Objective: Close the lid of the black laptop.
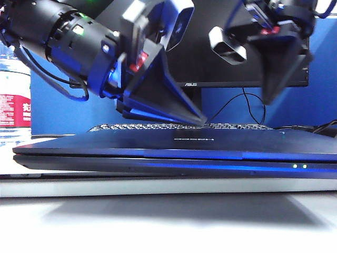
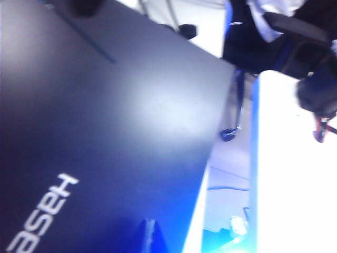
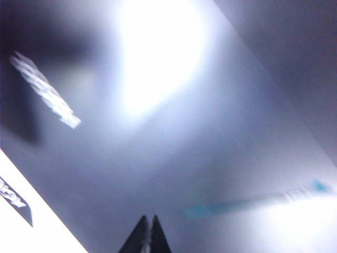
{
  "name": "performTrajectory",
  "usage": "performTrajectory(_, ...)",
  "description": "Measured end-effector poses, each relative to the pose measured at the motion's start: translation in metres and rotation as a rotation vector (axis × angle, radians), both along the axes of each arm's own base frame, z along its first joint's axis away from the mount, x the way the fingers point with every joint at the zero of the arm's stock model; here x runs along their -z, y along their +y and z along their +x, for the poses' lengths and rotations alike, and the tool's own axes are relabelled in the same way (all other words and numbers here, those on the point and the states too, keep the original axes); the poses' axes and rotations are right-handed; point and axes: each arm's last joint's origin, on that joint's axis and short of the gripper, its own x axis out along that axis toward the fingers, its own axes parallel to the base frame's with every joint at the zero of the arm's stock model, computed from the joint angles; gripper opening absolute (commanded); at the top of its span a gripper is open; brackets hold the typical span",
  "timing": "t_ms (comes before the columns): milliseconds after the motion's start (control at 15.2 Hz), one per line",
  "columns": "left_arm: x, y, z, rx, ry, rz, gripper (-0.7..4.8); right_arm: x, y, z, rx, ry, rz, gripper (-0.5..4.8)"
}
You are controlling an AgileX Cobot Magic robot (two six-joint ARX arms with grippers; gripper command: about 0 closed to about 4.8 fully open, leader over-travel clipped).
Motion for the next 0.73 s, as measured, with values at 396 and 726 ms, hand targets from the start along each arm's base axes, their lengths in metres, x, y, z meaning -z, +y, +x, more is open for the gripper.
performTrajectory(396,-0.002,0.000,0.006,-0.144,-0.110,0.043,-0.04,-0.001,0.003,0.006,-0.002,-0.059,0.041,-0.06)
performTrajectory(726,-0.002,0.009,0.018,-0.591,-0.322,0.265,-0.04,-0.004,0.008,0.017,-0.002,-0.181,0.092,-0.06)
